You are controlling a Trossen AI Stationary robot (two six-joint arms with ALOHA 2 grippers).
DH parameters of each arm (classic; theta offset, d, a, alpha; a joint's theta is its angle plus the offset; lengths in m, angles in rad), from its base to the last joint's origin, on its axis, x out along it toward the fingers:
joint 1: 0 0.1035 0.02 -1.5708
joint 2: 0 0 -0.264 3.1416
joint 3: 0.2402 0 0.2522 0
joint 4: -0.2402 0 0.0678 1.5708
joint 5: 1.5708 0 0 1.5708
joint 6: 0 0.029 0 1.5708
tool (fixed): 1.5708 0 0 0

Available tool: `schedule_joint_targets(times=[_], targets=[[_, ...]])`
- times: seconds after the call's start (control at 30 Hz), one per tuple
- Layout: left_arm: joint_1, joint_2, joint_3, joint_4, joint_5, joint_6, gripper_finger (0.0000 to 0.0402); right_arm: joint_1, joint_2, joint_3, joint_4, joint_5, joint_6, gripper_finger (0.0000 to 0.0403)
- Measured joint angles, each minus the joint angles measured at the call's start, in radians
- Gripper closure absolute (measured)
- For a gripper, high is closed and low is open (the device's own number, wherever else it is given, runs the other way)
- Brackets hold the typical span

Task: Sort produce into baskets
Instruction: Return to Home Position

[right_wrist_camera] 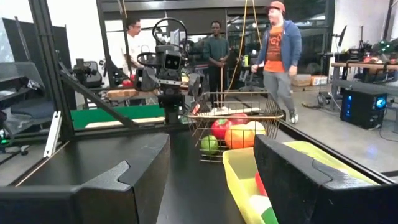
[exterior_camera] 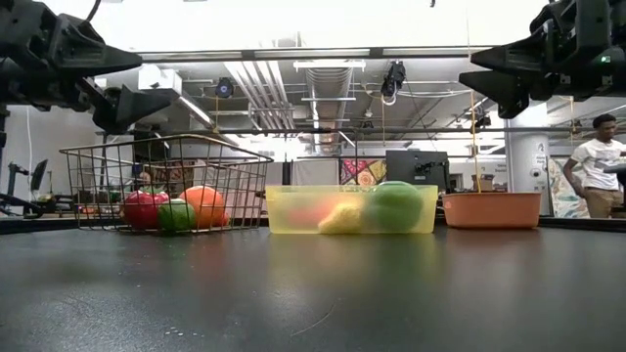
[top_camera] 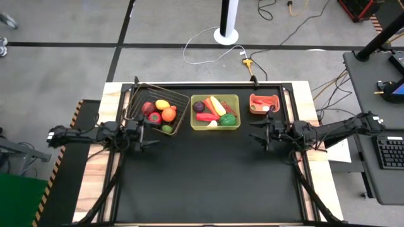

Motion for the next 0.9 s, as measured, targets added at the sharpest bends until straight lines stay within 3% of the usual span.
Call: schedule_joint_targets(times=[0.9], targets=[[0.000, 0.036, 0.001, -0.001, 0.000, 0.000, 0.0012, 0.000, 0.000, -0.001, 0.000, 0.000, -0.001, 0.0179]])
